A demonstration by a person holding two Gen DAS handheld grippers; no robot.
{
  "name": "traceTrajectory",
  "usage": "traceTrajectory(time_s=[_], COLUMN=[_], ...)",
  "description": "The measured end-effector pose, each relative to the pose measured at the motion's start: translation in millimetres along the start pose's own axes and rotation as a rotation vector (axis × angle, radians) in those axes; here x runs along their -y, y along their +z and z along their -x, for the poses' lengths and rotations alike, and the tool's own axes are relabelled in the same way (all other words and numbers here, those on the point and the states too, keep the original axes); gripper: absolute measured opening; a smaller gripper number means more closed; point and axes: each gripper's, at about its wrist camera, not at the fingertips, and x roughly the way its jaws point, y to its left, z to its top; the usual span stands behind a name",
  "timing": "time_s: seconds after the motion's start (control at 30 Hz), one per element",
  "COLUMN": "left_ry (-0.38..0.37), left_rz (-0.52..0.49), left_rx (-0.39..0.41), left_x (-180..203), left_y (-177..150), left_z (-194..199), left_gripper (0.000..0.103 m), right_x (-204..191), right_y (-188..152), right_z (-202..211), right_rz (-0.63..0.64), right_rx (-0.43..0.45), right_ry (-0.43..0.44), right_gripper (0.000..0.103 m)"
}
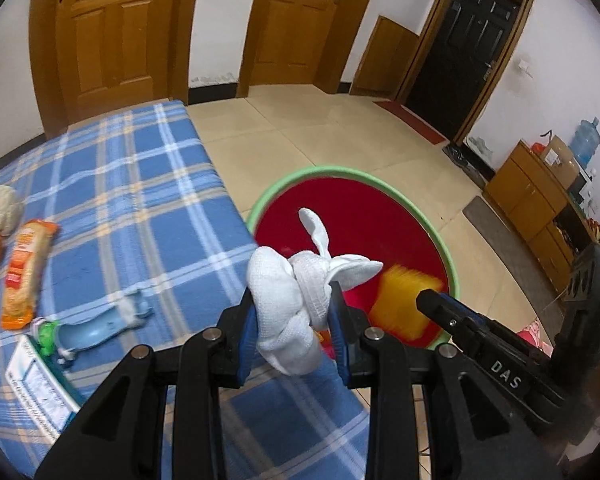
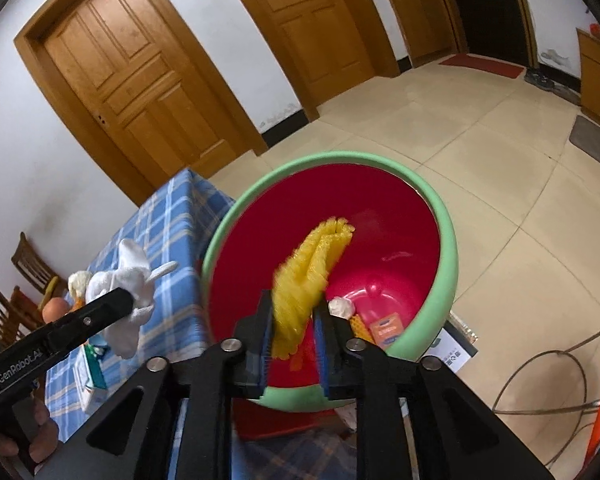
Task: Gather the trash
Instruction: 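Carry both items over the red bin and open the right gripper, then open the left gripper to drop the white cloth into the red bin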
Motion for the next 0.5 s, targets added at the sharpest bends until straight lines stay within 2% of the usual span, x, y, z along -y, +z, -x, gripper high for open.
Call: traceTrajectory(time_s=[0.07,0.3,0.5], left_ry=[0.0,0.007,0.004], left_rz=[-0.001,-0.027,-0.041], left_rx=[-0.012,-0.02,-0.001], left_x=[3,14,21], left_y=[0,3,5], left_z=[-7,-19,-18], left_gripper=[0.032,0.033,0.06], right_x=[4,14,24], right_y=[-1,1,1], right_z=[1,14,25], right_rz=[0.005,-0.001,-0.033], right_rx=[0.005,0.053,0.081], right_ry=[-0.002,-0.01,-0.018], right_gripper=[0.032,0.035,0.037])
